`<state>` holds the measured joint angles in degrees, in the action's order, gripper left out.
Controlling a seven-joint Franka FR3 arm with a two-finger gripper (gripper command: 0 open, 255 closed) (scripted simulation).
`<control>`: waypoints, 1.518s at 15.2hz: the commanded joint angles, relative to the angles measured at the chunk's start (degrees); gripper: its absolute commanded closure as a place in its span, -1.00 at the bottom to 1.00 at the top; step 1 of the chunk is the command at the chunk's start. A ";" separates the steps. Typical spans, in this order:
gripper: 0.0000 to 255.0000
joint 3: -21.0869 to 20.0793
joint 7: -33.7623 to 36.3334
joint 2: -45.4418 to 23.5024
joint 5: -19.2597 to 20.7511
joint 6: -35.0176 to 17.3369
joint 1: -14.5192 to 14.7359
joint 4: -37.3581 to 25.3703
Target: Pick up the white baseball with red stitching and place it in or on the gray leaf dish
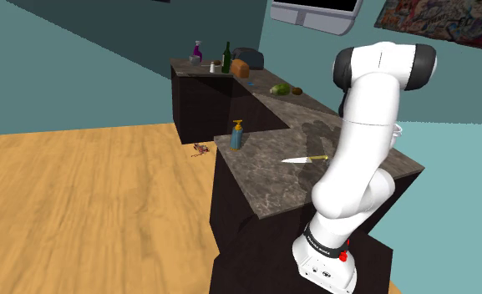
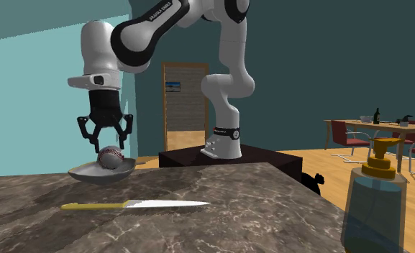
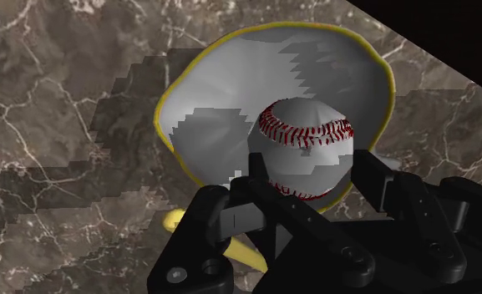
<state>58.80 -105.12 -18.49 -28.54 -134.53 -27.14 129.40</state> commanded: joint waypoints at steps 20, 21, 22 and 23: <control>-1.00 6.57 5.83 6.55 8.71 4.32 5.43 -1.41; -1.00 6.57 5.83 6.55 8.71 4.32 5.43 -1.41; -1.00 6.57 5.83 6.55 8.71 4.32 5.43 -1.41; -1.00 6.57 5.83 6.55 8.71 4.32 5.43 -1.41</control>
<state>65.35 -99.30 -11.95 -19.86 -130.23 -21.72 128.00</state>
